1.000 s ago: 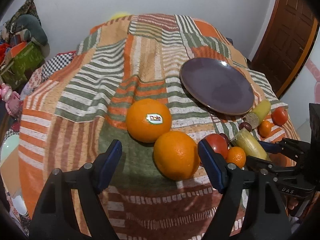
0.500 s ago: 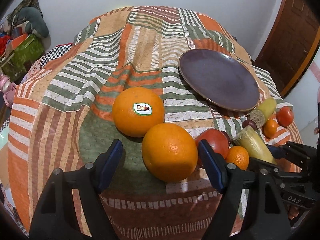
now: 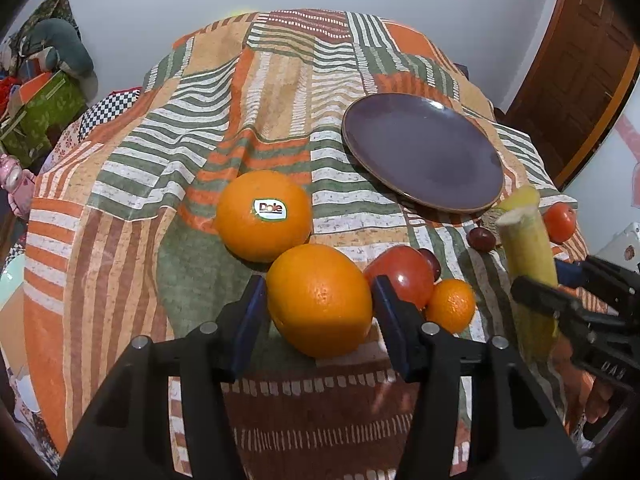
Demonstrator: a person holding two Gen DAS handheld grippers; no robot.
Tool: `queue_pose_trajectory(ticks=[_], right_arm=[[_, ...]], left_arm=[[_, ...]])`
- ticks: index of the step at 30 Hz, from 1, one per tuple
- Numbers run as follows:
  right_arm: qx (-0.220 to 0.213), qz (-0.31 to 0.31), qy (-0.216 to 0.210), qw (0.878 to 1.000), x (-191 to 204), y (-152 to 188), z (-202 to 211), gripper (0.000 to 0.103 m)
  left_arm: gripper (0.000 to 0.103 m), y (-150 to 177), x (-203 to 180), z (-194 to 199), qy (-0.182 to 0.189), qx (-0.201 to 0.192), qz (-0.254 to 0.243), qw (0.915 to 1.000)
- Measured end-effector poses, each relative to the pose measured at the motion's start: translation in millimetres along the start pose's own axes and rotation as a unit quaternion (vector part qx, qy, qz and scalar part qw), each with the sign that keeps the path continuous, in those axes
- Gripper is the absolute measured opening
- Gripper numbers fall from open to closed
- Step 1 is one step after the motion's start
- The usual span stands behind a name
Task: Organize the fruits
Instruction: 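Grasp and lift the yellow corn cob with the right tool while the left tool grasps an orange, then carry the corn cob over the purple plate while the left tool carries the orange there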
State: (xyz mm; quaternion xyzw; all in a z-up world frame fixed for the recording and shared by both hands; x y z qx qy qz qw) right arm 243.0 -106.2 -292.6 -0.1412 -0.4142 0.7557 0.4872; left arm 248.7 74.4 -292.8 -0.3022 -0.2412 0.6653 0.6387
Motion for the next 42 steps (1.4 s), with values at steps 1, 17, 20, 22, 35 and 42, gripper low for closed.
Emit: queue_pose_trajectory(ticks=[1,17,20,22,35,42], right_arm=[[-0.004,-0.003,0.0,1.0,-1,-3,2,0.036],[-0.079,-0.017,0.008,0.997,-15,-53,32,0.036],[-0.095,-0.012,0.01,0.995,-17,-66,35,0.036],[-0.104,-0.009,0.013,0.994,-19,-73,35,0.036],[-0.126,0.017,0.027,0.991,-32,-112,15,0.036],[-0.11,0.024,0.035,0.993,-39,-121,-15,0.036]], left_arm=[[0.054,-1,-1,4,-0.001,-0.003,-0.002,1.0],[0.054,-60,-30,57,0.009,-0.092,-0.014,0.9957],[0.054,-73,-36,61,0.013,-0.106,-0.012,0.9942],[0.054,-80,-40,62,0.016,-0.113,-0.014,0.9934],[0.05,-125,-52,45,0.022,-0.132,-0.033,0.9904],[0.031,-149,-61,33,0.026,-0.142,-0.052,0.9882]])
Point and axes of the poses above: each gripper's, at about its wrist camera, not at the fingertips, and z roughly against the way its jaws point, x to its left, y to its underside, the point moved 9 cm from there along -z, roughly the way its jaws point, and after that the axes turned 12 degrees about -x, right-handed, at the moved point
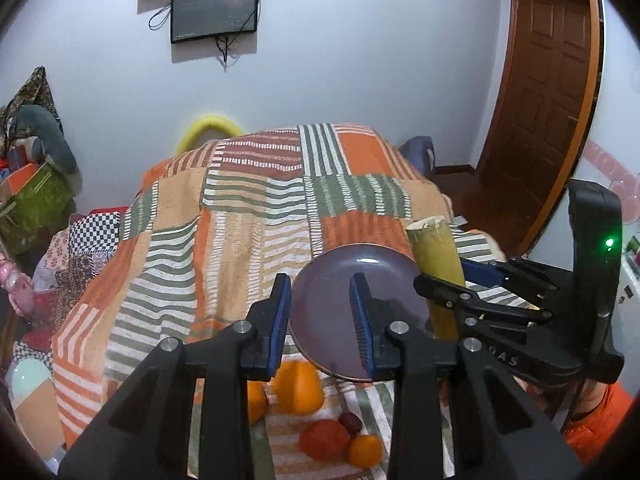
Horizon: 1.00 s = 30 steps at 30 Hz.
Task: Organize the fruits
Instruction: 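Carry the corn cob over the purple plate while the left tool carries the orange there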
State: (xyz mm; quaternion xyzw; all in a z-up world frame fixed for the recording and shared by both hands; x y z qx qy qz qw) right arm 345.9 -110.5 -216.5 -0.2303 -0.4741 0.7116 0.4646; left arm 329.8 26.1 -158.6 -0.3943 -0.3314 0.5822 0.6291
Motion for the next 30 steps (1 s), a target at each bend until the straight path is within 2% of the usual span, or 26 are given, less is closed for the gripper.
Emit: queue_pose_trajectory(ticks=[5,8,13,15,16,20,24,30], right_arm=[[0.016,-0.015,-0.004,1.0,-6,8,-7,0.036],[0.018,-0.017,-0.005,1.0,-10,8,-7,0.036],[0.02,-0.007,0.001,1.0,-12,9,-5,0.036],[0.022,-0.006,0.002,1.0,-12,11,-5,0.036],[0.024,-0.006,0.002,1.0,-12,12,-5,0.036],[0.032,-0.003,0.001,0.999,-12,18,-4,0.036],[0.036,-0.004,0.002,0.999,-16,21,-1,0.036],[0.035,-0.009,-0.003,0.999,-17,23,4,0.036]], left_arm=[[0.032,22,15,-17,-0.006,0.039,0.007,0.9992],[0.038,46,26,-26,-0.02,0.073,0.005,0.9971],[0.044,92,35,-27,-0.019,0.128,0.019,0.9915],[0.057,104,36,-27,-0.018,0.139,0.026,0.9898],[0.059,111,36,-28,-0.019,0.144,0.026,0.989],[0.06,124,33,-33,-0.023,0.162,0.018,0.9864],[0.06,132,24,-34,0.001,0.174,0.042,0.9838],[0.061,137,19,-39,-0.023,0.172,-0.001,0.9848]])
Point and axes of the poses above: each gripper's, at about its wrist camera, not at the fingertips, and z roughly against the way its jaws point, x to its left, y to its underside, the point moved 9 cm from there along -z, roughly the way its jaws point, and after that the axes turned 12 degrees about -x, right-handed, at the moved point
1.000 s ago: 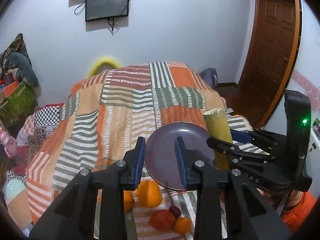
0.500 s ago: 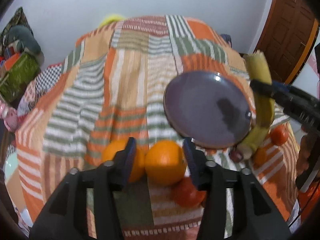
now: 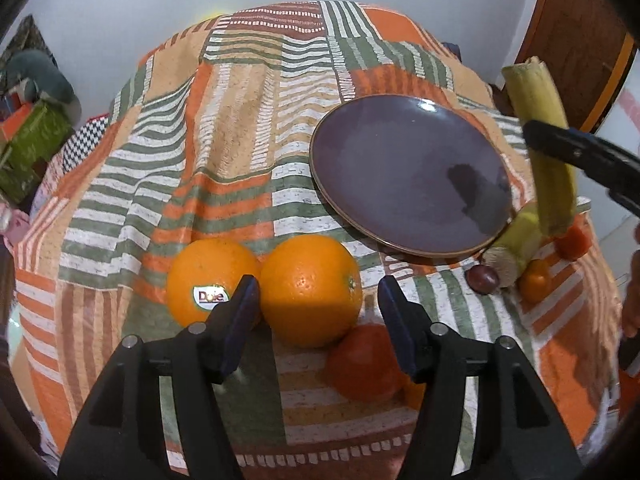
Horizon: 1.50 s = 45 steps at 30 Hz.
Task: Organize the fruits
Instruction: 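Carry the corn cob over the purple plate while the left tool carries the orange there, then release the corn cob onto the plate with the right tool while the left tool releases the orange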
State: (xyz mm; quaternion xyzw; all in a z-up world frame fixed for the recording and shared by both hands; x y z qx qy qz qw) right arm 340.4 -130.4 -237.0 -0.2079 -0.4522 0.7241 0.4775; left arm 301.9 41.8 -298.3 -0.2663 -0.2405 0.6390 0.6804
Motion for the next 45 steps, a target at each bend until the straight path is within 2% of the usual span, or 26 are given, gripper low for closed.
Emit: queue_pose_trajectory(ticks=[3,6,9,16,25,33,38,45], right_arm=[[0.001,-0.002,-0.004,1.0,2,3,2,0.036],[0.003,-0.003,-0.008,1.0,3,6,2,0.036],[0.004,-0.007,-0.012,1.0,2,7,3,0.036],[0.001,-0.014,-0.012,1.0,-2,6,4,0.036],[0.007,-0.016,-0.013,1.0,1,-1,-16,0.036],[0.033,0.001,-0.006,0.999,6,-5,-53,0.036],[0.061,-0.02,-0.01,0.998,-1,1,-73,0.036],[0.082,-0.013,-0.014,0.996,-4,7,-83,0.036]], left_arm=[[0.067,-3,-2,-10,-0.012,0.002,-0.009,0.9999],[0.068,-5,-6,-17,-0.04,-0.005,-0.037,0.9985],[0.061,-6,-6,-20,-0.067,-0.016,-0.065,0.9954],[0.059,-12,1,-15,-0.03,0.0,-0.016,0.9994],[0.059,-54,-15,4,0.0,-0.05,-0.01,0.9987],[0.059,-71,-20,-28,0.02,-0.033,-0.002,0.9992],[0.059,-75,-19,-45,0.025,-0.023,0.008,0.9994],[0.059,-72,-23,-65,0.025,-0.011,-0.003,0.9996]])
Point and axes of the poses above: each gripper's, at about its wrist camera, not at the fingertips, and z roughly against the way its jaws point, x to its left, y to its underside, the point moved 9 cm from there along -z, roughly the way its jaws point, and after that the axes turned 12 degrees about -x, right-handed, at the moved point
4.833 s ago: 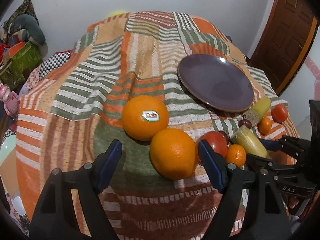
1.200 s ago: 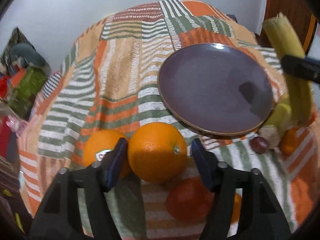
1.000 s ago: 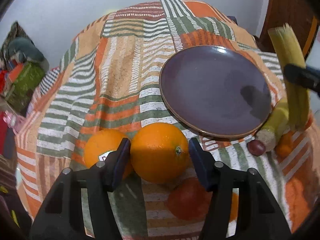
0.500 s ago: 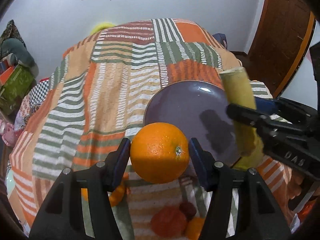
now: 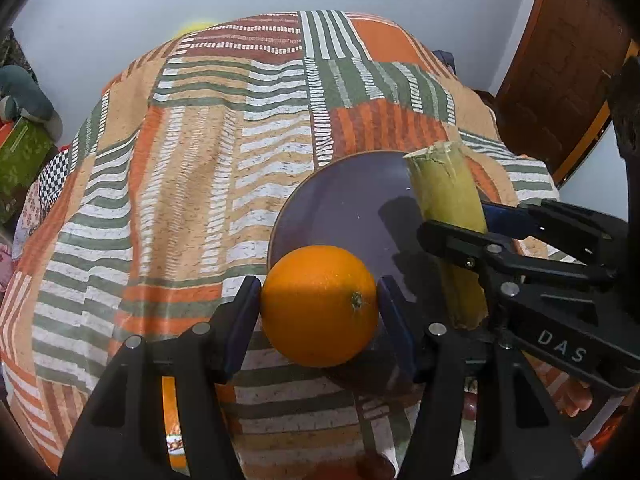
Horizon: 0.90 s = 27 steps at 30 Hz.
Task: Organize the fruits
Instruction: 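Release the corn cob onto the plate with the right tool while the left tool releases the orange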
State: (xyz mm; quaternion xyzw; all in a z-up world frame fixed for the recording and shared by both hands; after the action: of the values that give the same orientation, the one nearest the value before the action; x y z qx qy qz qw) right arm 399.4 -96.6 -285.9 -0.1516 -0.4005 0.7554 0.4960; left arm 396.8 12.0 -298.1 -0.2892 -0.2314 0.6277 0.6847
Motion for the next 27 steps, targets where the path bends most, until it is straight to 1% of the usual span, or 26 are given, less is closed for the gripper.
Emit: queue_pose_trajectory(ticks=[5,10,16,18,21,25,27], right_arm=[[0.013,0.005,0.0,1.0,-2,1,-8,0.036],[0.023,-0.004,-0.005,1.0,-3,2,-13,0.036],[0.03,-0.006,-0.01,0.999,-2,3,-13,0.037],[0.022,-0.003,-0.013,1.0,1,-1,-7,0.037],[0.007,0.007,-0.007,1.0,4,-8,4,0.037],[-0.013,0.006,-0.005,1.0,5,-16,24,0.04],[-0.026,0.011,0.004,1.0,4,-20,37,0.041]], left_arm=[[0.06,-1,-4,-4,-0.004,-0.002,-0.011,0.9999],[0.06,-1,-2,-6,-0.001,0.003,-0.001,1.0],[0.063,-1,0,-4,-0.003,0.009,0.002,1.0],[0.066,-1,2,0,-0.003,0.007,0.009,0.9999],[0.066,-3,6,10,-0.002,-0.001,0.019,0.9998],[0.066,-6,11,33,-0.002,-0.016,0.026,0.9995],[0.068,-7,15,45,-0.005,-0.024,0.027,0.9993]])
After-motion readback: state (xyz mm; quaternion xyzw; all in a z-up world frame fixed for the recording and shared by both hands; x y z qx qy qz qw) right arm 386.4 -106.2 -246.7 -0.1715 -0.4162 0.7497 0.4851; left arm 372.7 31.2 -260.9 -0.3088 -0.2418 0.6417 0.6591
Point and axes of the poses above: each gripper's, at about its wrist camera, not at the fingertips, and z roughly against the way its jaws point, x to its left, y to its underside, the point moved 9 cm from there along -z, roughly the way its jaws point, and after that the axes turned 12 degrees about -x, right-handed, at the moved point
